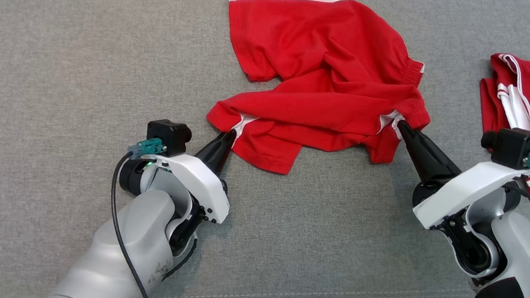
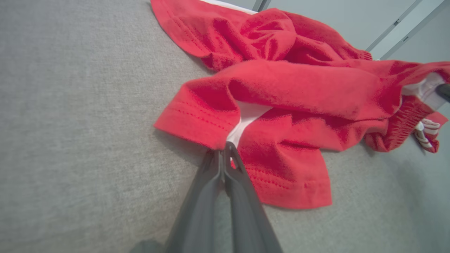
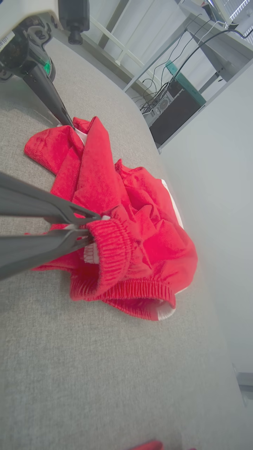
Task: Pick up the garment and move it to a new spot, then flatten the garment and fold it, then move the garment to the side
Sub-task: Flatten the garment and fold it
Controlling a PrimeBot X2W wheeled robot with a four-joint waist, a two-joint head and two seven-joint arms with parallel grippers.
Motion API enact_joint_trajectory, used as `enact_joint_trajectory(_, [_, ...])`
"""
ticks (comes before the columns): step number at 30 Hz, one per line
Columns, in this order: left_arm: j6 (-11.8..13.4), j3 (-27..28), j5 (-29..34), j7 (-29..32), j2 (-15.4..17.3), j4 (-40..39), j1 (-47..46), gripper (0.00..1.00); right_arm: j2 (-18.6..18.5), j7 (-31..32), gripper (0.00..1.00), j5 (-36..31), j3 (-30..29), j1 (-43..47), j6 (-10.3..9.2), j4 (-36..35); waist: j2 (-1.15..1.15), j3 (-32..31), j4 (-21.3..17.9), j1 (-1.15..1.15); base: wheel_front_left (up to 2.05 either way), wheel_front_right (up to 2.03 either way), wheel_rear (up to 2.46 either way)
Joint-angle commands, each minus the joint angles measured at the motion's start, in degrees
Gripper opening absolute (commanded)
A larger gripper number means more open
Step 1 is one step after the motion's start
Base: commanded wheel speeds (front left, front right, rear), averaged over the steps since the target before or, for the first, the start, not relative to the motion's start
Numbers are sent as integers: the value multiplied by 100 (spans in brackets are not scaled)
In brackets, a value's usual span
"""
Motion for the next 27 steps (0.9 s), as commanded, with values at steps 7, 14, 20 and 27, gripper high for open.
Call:
enact_joint_trajectory(7, [-42,622,-456,-57,424,-797,-72,0,-171,-193,0,209,14,-130,10,-91,0,-208,165,0,0,0,0])
enact_joint_trajectory(14, [-42,1078,-285,-58,1574,-1402,-409,0,-190,-176,0,464,90,-613,10,-62,0,-488,421,0,0,0,0])
enact_joint_trajectory(20, [-42,1008,-496,130,2488,-1843,-1190,0,-39,-156,0,1024,144,-1570,10,106,0,-667,580,0,0,0,0])
enact_joint_trajectory(27, [-42,512,-996,492,2850,-2322,-984,0,-100,491,0,1915,634,-1718,10,386,0,-928,784,0,0,0,0])
